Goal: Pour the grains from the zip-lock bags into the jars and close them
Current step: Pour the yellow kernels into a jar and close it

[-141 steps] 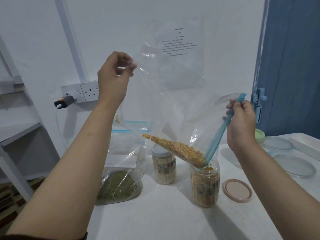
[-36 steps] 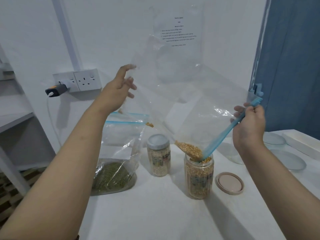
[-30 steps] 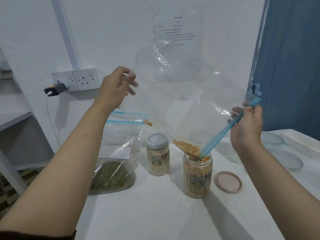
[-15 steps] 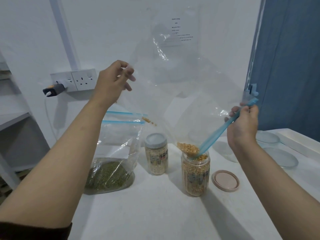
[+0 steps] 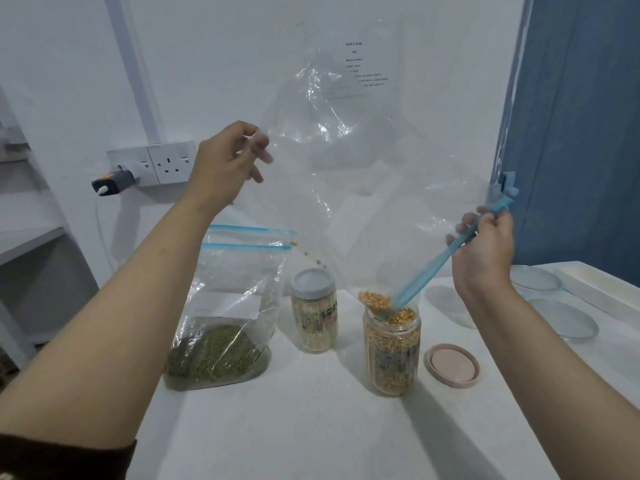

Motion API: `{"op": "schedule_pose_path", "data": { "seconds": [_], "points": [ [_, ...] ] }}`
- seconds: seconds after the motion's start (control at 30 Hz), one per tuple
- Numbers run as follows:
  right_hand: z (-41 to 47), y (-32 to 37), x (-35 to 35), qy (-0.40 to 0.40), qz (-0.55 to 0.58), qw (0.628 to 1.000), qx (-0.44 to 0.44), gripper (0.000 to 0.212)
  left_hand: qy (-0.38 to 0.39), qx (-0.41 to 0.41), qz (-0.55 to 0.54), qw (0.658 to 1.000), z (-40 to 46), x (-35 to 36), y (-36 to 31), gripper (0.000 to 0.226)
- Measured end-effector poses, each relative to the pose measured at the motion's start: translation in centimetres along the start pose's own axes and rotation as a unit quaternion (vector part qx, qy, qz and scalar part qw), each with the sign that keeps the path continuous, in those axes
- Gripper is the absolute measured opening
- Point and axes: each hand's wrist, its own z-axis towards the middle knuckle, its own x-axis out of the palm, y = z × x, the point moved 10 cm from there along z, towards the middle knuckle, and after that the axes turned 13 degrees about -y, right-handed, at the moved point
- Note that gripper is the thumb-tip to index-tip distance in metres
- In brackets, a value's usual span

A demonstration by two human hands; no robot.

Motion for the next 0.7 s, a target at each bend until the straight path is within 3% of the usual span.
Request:
{"op": "schedule_pose_path", "data": {
  "seconds": [0.13,0.33,0.4,0.5,0.6,0.7],
  "points": [
    [0.2,-0.2,0.1,0.001,0.016,1.0,0.007,0.028,0.02,0.006,-0.002,1.0,0.0,0.5,-0.3,0.029],
    [0.6,-0.6,-0.1,0.007,0.018,1.0,-0.006,0.031,0.186,-0.071,0.016,0.98,-1.5,3.4,1.6,0.03],
    [0.7,-0.8,-0.3,0.003,0.022,1.0,-0.006,0.03,0.223,-0.068,0.045,0.971,-1.9,3.4,2.0,0.043],
    [0.9,-0.9,-0.6,0.0,0.028,1.0,-0.002,0.029,0.221,-0.047,0.023,0.974,-1.6,2.6,1.8,0.049],
    [0.9,-1.0,-0.7,0.0,0.026,1.0,-0.002,0.03,0.195,-0.041,0.007,0.98,-1.1,2.1,2.1,0.03],
    [0.7,-1.1,-0.8,-0.001,0.023,1.0,-0.004,0.03,0.172,-0.028,0.063,0.983,-1.1,1.7,1.7,0.014]
  ]
}}
